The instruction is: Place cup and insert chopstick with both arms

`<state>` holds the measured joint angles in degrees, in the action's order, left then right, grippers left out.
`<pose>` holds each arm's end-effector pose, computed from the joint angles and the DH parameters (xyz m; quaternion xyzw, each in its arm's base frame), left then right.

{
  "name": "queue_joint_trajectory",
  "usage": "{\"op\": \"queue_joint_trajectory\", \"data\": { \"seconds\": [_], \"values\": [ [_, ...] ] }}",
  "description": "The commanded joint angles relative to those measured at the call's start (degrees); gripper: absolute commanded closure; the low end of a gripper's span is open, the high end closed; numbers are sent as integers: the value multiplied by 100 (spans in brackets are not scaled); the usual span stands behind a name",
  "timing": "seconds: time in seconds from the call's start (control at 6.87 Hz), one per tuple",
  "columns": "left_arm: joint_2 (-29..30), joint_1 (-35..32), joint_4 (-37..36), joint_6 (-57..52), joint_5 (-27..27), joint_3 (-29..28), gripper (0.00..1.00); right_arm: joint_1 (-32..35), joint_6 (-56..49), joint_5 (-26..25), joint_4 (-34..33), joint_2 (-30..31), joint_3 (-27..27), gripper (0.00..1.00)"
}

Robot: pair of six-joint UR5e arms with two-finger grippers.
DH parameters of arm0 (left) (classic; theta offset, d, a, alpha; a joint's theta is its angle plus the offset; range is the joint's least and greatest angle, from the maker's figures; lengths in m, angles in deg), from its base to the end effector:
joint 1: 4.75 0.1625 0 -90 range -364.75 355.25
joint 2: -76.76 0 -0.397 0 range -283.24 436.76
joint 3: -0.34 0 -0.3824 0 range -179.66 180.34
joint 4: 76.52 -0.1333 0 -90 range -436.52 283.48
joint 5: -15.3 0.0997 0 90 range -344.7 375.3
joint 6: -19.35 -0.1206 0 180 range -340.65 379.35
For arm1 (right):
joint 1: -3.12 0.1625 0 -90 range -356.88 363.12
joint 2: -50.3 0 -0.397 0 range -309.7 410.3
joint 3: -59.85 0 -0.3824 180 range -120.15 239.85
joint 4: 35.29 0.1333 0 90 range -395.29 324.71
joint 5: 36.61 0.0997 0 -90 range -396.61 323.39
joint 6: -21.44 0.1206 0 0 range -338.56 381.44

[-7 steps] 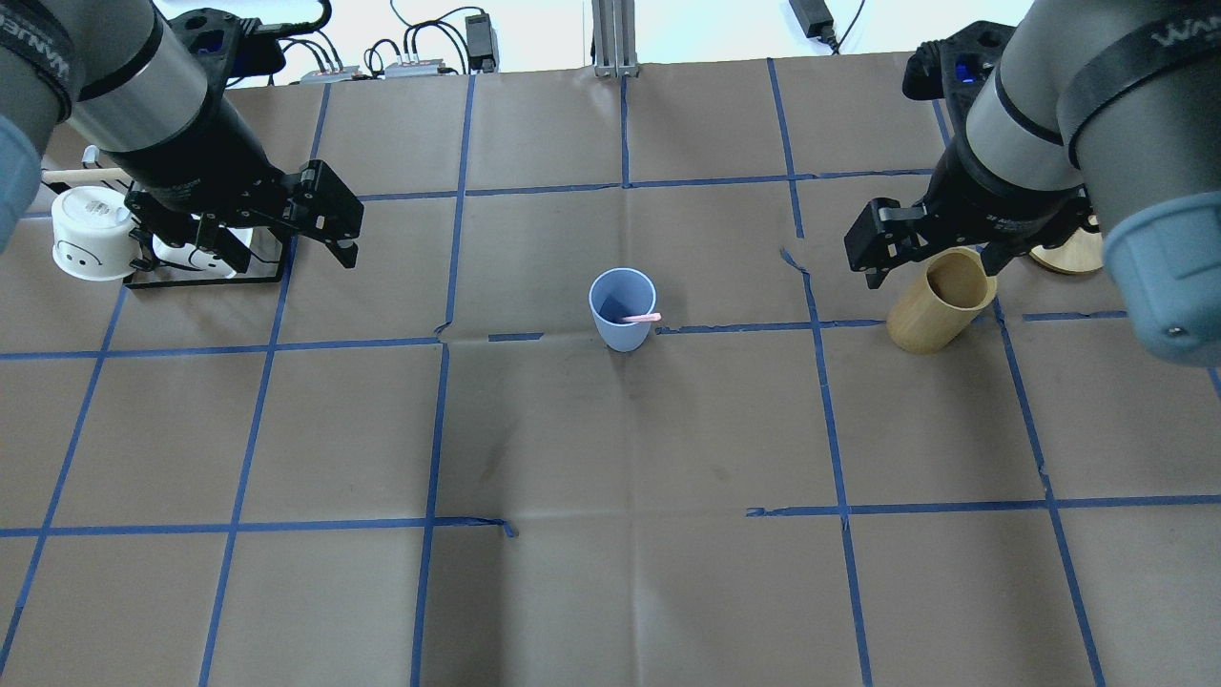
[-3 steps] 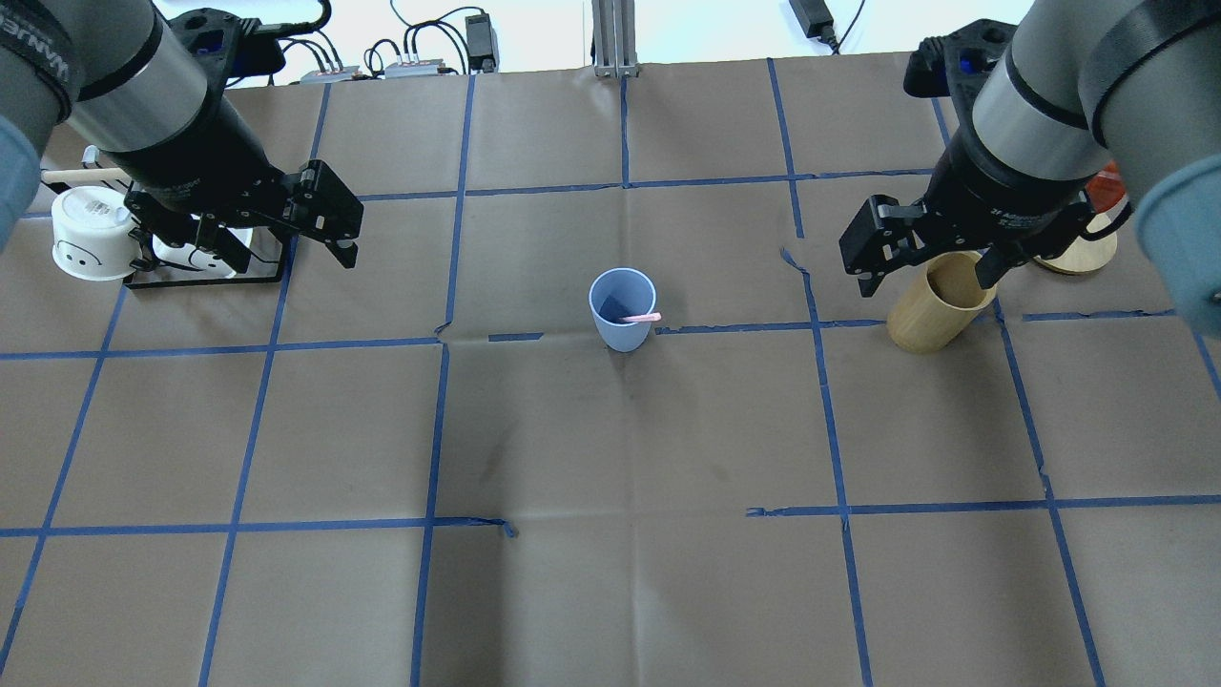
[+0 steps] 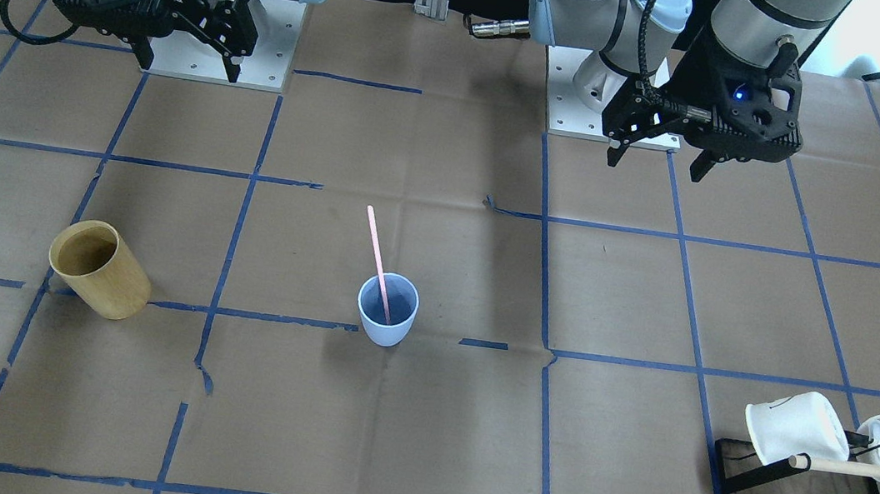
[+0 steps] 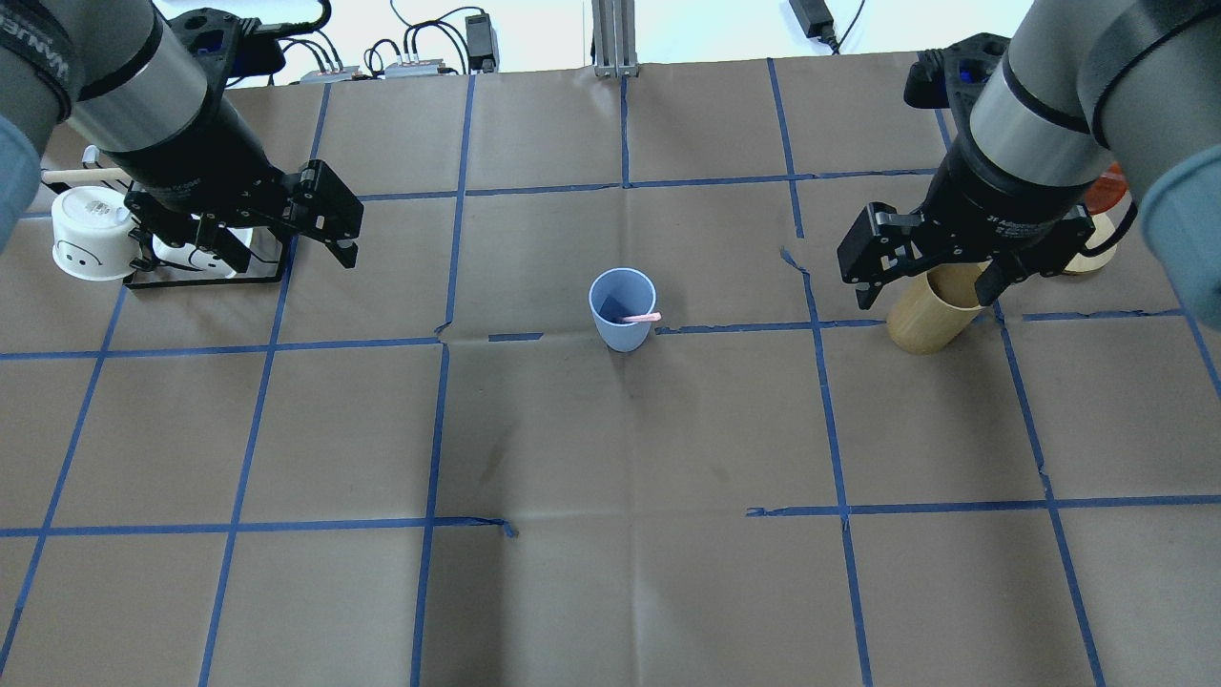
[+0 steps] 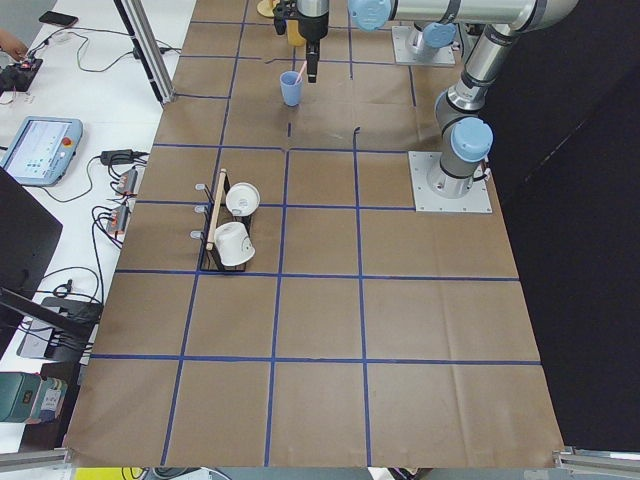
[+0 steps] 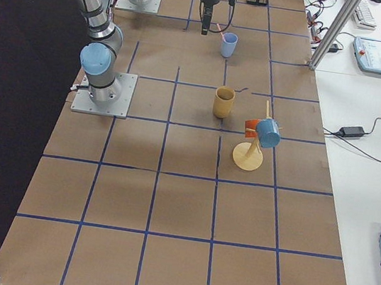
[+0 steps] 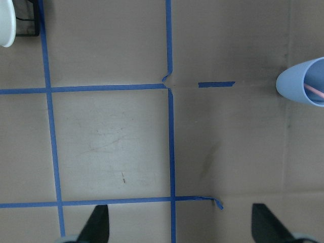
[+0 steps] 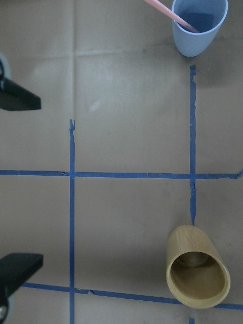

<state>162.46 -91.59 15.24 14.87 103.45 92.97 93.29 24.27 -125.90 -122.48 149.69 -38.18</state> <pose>-0.1121 -0.4589 0.4488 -0.0115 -0.9998 0.0003 0.0162 0.1360 -0.4137 0.4402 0.0233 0.9996 0.0128 0.0059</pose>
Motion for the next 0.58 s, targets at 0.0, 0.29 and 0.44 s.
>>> {"op": "queue_joint_trajectory", "data": {
  "seconds": [0.0,0.29,0.44],
  "values": [
    [0,0,0,0,0,0,0,10,314,35,18,-17,3,0],
    [0,0,0,0,0,0,0,10,314,44,18,-113,134,0],
    [9,0,-9,0,0,0,0,10,314,26,71,-279,300,0]
  ]
}}
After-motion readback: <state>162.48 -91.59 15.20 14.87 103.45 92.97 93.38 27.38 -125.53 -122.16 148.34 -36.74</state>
